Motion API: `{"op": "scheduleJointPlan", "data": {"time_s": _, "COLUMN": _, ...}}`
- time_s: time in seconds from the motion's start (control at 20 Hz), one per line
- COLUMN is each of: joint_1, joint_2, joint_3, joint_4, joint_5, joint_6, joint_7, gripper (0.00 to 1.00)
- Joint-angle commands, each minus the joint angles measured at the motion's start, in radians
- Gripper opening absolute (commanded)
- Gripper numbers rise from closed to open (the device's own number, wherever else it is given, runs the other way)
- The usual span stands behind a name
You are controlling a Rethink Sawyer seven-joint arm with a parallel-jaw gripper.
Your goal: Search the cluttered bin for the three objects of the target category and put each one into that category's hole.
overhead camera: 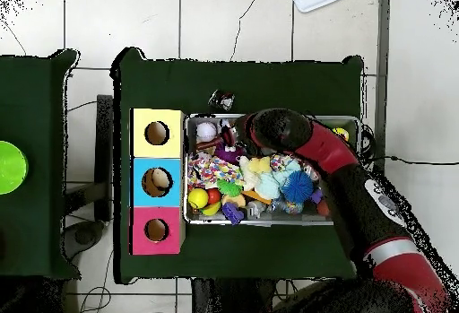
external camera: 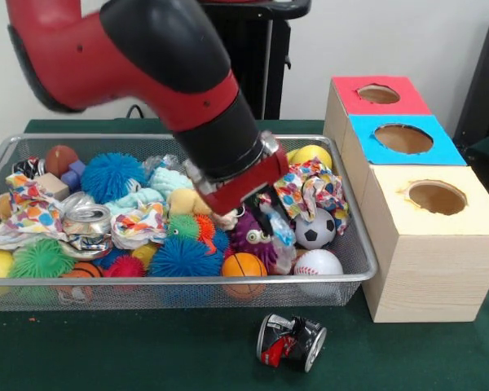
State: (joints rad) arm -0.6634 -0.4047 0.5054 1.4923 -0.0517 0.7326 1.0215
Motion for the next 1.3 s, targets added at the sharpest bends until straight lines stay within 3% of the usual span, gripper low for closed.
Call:
{"op": "scheduleJointPlan", "data": {"time_s": 0.05, "joint_1": 0.056, "joint_2": -0.203, "joint_3": -0.063, "joint_4": 0.118, "joint_5": 0.001, "joint_6": 0.097, "joint_7": 0.209, "gripper": 0.00}}
{"op": "scheduleJointPlan", "data": {"time_s": 0.35, "joint_1": 0.224, "joint_2": -0.365, "joint_3": -0.219, "joint_4": 0.179, "joint_5": 0.014, "joint_6": 0.102, "joint_7": 0.388, "gripper": 0.00}}
{"op": "scheduleJointPlan", "data": {"time_s": 0.65, "joint_1": 0.362, "joint_2": -0.450, "joint_3": -0.327, "joint_4": 0.239, "joint_5": 0.063, "joint_6": 0.118, "joint_7": 0.497, "gripper": 0.00}}
{"op": "scheduleJointPlan", "data": {"time_s": 1.0, "joint_1": 0.474, "joint_2": -0.532, "joint_3": -0.408, "joint_4": 0.311, "joint_5": 0.099, "joint_6": 0.127, "joint_7": 0.564, "gripper": 0.00}}
{"op": "scheduleJointPlan", "data": {"time_s": 1.3, "joint_1": 0.507, "joint_2": -0.609, "joint_3": -0.446, "joint_4": 0.393, "joint_5": 0.094, "joint_6": 0.141, "joint_7": 0.545, "gripper": 0.00}}
